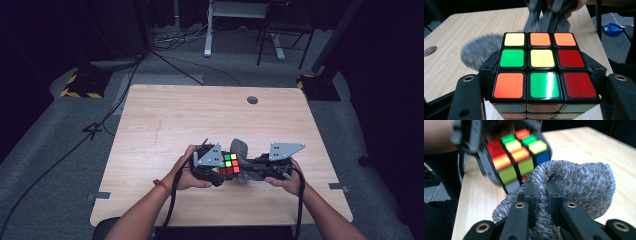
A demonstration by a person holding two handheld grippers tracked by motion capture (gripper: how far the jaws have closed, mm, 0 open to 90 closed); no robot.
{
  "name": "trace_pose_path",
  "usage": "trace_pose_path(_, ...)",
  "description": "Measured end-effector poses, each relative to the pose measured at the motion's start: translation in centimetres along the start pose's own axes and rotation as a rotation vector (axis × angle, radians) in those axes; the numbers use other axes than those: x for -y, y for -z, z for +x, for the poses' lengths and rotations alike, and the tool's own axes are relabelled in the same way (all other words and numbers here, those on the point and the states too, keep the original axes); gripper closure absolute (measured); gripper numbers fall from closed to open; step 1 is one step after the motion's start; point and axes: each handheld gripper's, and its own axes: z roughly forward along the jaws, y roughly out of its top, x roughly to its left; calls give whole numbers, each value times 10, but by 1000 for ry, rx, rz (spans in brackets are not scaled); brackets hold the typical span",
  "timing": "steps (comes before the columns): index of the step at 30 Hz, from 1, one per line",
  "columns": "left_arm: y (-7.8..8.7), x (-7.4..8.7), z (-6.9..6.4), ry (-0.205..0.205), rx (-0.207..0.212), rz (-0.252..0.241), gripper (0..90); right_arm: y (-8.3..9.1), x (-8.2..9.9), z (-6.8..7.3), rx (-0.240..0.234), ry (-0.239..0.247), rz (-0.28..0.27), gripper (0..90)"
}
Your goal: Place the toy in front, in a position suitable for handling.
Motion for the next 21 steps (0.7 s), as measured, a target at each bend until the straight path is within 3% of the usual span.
trace_pose_path(2, 2, 0, 1, 11, 4, -19, 335, -3, 2, 0, -7, 1, 31, 817)
trace_pose_path(5, 5, 0, 4, 21, -9, -24, 335, -3, 3, 1, -35, 4, 35, 817)
trace_pose_path(7, 5, 3, 7, 33, -22, -16, 335, -1, 0, 4, -51, 21, 25, 816)
trace_pose_path(11, 1, 7, 9, 40, -7, 16, 335, 7, -7, 8, -75, 36, -50, 815)
trace_pose_path(17, -4, 6, 6, 35, 24, 18, 335, 15, -9, 7, -54, 30, -124, 813)
trace_pose_path(21, 0, 1, 2, 24, 46, -22, 335, 13, -7, 3, 7, 9, -93, 814)
